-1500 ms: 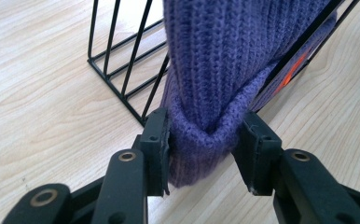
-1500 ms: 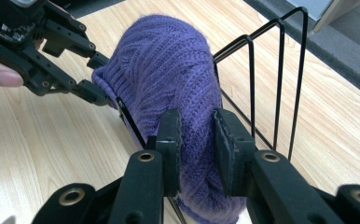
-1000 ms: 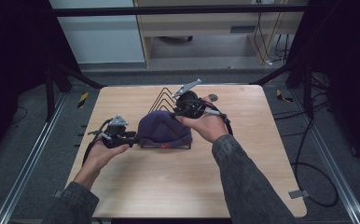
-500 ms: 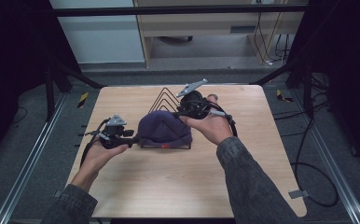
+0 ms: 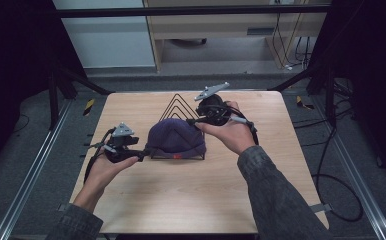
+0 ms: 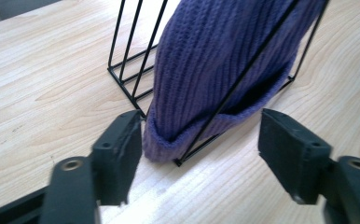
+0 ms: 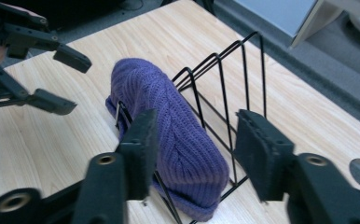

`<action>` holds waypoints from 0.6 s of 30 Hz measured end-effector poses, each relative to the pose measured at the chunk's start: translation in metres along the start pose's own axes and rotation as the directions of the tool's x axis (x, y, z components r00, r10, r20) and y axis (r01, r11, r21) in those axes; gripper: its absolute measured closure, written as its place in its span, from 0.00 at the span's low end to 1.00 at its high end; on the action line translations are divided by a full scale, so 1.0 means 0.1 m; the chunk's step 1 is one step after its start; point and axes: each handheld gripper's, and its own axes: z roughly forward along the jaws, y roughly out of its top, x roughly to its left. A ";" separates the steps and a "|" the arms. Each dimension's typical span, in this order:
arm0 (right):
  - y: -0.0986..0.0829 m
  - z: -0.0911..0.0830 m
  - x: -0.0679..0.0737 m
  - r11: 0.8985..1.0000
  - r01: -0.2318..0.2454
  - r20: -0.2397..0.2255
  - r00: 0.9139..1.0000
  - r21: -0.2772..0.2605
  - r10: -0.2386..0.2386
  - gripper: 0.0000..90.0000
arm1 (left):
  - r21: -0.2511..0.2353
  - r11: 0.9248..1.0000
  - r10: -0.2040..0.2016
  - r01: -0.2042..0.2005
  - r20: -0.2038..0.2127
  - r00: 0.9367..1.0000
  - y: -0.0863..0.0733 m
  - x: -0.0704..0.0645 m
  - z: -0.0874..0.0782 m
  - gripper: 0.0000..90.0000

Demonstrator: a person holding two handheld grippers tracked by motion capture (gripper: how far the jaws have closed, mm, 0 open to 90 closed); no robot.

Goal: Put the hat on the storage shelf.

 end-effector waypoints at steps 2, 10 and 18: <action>-0.02 -0.06 -0.01 1.000 0.001 0.009 1.000 -0.016 0.000 0.46 | -0.002 1.000 -0.001 0.001 0.001 1.000 -0.01 -0.02 -0.03 0.26; -0.22 -0.44 -0.07 0.996 0.005 0.094 0.996 -0.087 0.003 0.25 | -0.012 1.000 -0.017 0.017 0.003 1.000 -0.07 -0.07 -0.06 0.11; -0.52 -0.74 -0.14 0.994 -0.009 0.133 0.991 -0.109 0.024 0.14 | -0.042 0.999 -0.027 0.028 0.008 1.000 -0.19 -0.09 -0.12 0.07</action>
